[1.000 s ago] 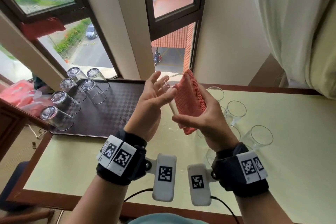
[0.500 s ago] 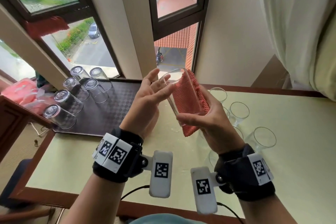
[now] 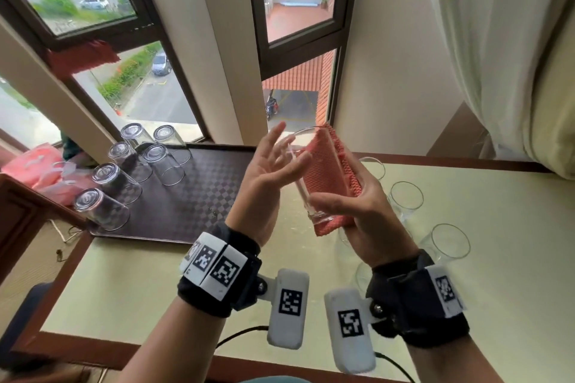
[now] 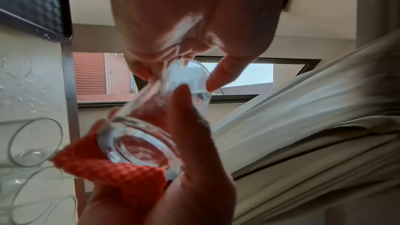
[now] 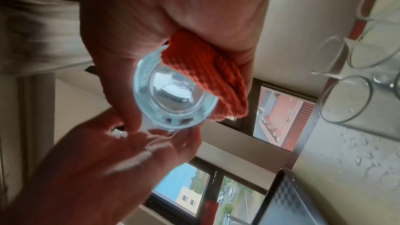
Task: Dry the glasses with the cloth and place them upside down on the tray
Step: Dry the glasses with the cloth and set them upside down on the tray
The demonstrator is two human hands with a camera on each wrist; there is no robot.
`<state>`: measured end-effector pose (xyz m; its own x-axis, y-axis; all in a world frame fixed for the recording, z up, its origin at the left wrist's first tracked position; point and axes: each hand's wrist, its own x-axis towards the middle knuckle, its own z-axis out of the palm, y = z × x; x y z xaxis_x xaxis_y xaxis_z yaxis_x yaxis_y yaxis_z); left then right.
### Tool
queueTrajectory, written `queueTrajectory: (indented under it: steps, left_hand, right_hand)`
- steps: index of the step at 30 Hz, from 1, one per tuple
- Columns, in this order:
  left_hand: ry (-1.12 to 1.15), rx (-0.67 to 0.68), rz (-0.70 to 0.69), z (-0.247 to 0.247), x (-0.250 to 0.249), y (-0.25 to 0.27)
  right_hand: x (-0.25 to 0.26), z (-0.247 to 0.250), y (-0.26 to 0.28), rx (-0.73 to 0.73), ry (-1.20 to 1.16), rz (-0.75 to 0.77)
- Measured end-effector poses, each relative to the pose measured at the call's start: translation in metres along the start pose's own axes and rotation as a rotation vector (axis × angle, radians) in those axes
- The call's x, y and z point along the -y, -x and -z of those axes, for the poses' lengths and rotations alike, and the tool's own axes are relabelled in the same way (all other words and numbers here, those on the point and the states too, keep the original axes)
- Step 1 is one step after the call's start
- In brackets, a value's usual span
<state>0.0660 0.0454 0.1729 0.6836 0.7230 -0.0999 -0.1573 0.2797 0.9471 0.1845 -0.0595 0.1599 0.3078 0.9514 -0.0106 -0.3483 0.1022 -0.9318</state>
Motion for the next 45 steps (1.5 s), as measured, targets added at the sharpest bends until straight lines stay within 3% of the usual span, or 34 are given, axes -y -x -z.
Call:
queueTrajectory:
  steps: [3, 6, 11, 14, 19, 22, 26, 31, 37, 40, 45]
  left_hand:
    - [-0.049, 0.007, 0.030, -0.002, -0.003, -0.001]
    - [-0.142, 0.010, 0.046, -0.002, 0.002, -0.002]
    - [-0.004, 0.068, 0.034, 0.005, 0.009, 0.005]
    - [-0.007, 0.105, 0.058, 0.009, 0.007, 0.006]
    - [-0.017, 0.037, 0.045, 0.011, -0.007, 0.002]
    - [-0.045, -0.002, 0.050, 0.001, -0.002, 0.000]
    - [-0.133, -0.081, -0.048, -0.005, 0.005, 0.001]
    - [-0.058, 0.068, -0.031, 0.003, 0.006, -0.002]
    - [-0.047, 0.037, -0.037, 0.012, 0.003, -0.006]
    - [-0.117, 0.034, -0.034, 0.007, 0.001, -0.009]
    - [-0.059, 0.108, -0.007, 0.012, -0.001, -0.012]
  right_hand:
    - [0.000, -0.003, 0.001, -0.047, 0.265, 0.132]
    - [-0.004, -0.005, 0.002, 0.004, 0.300, 0.156]
    - [-0.010, -0.005, 0.006, 0.171, -0.059, -0.016]
    - [-0.013, -0.008, 0.007, 0.163, -0.165, -0.059]
    - [-0.009, -0.014, 0.003, -0.048, 0.221, 0.091]
    - [-0.012, -0.018, -0.001, -0.066, 0.361, 0.194]
    - [-0.008, -0.017, -0.003, -0.015, 0.227, 0.139]
    - [-0.013, -0.011, -0.001, 0.111, -0.081, 0.008]
    - [-0.011, -0.009, -0.005, -0.026, 0.205, 0.114]
    - [-0.014, -0.012, -0.008, -0.007, 0.276, 0.161]
    - [-0.012, -0.014, -0.006, 0.095, -0.096, 0.043]
